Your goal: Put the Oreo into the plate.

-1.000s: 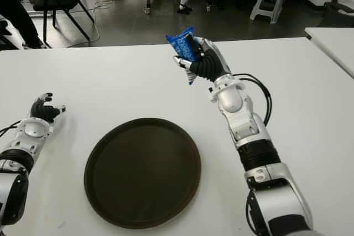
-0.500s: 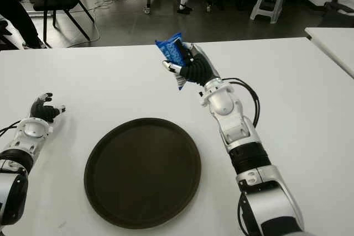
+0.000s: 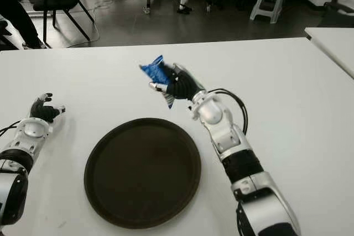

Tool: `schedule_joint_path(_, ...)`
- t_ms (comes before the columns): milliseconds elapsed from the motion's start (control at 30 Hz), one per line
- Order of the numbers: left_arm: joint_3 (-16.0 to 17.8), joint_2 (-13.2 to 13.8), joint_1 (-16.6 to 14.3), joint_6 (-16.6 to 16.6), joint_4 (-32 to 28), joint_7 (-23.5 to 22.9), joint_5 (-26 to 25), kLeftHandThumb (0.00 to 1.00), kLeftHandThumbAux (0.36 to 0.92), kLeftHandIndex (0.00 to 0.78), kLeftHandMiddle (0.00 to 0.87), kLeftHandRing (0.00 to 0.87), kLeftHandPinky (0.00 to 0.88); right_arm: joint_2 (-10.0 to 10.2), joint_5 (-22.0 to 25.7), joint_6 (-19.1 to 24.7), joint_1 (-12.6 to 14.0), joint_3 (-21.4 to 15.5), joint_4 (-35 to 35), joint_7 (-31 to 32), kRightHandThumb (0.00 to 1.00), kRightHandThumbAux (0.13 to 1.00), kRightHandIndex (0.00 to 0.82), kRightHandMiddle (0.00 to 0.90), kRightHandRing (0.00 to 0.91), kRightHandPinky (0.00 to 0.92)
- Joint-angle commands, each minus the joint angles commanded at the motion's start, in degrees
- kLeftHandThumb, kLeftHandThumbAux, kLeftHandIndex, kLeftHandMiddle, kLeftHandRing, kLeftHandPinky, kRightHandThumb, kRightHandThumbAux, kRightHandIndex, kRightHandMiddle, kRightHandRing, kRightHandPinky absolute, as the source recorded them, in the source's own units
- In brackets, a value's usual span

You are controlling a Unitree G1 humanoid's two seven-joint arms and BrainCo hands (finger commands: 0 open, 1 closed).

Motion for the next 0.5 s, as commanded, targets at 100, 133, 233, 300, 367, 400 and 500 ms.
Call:
schedule_joint_path(100,0.5,-0.1,0.0,-0.2,-0.1,-0.3,-0.5,0.288,0.760,0.049,0.123,0.168,0.214,0.0,-0.6,-3.4,-0.6,1.1,2.7,-0.5,0.797,0.695,0.420,0.637,0.783,0.795)
schedule_joint_path(133,0.6,-0.1,0.1,-0.2,-0.1,-0.3,-0.6,0.289,0.759,0.047,0.116,0.161,0.203,0.0,-0.7,-3.9,-0.6,1.2,3.0,-0.6,0.817,0.690,0.413,0.589,0.781,0.793)
schedule_joint_path(233,0.6,0.0,0.1,-0.3,0.0,-0.3,-0.4,0.284,0.757,0.040,0.105,0.149,0.189,-0.3,-2.0,-7.0,-0.7,2.2,4.9,-1.3,0.840,0.683,0.405,0.534,0.776,0.793)
schedule_joint_path(300,0.4,0.1,0.2,-0.3,0.1,-0.1,-0.2,0.276,0.756,0.038,0.101,0.142,0.178,-0.3,-2.2,-8.2,-0.7,2.8,5.8,-1.1,0.845,0.682,0.401,0.521,0.773,0.790)
schedule_joint_path(367,0.3,0.0,0.2,-0.3,0.0,0.1,0.0,0.271,0.756,0.038,0.096,0.136,0.171,-0.2,-2.3,-9.1,-0.7,3.1,6.4,-0.7,0.848,0.681,0.399,0.514,0.772,0.788)
schedule_joint_path(400,0.3,0.0,0.2,-0.4,0.0,0.2,0.0,0.270,0.757,0.038,0.093,0.133,0.168,-0.2,-2.3,-9.4,-0.8,3.3,6.7,-0.3,0.849,0.681,0.399,0.512,0.772,0.787)
schedule_joint_path(500,0.3,0.0,0.3,-0.5,0.0,0.3,0.0,0.272,0.763,0.039,0.098,0.135,0.175,-0.4,-2.3,-9.7,-0.9,3.7,7.1,0.7,0.851,0.680,0.399,0.510,0.777,0.793)
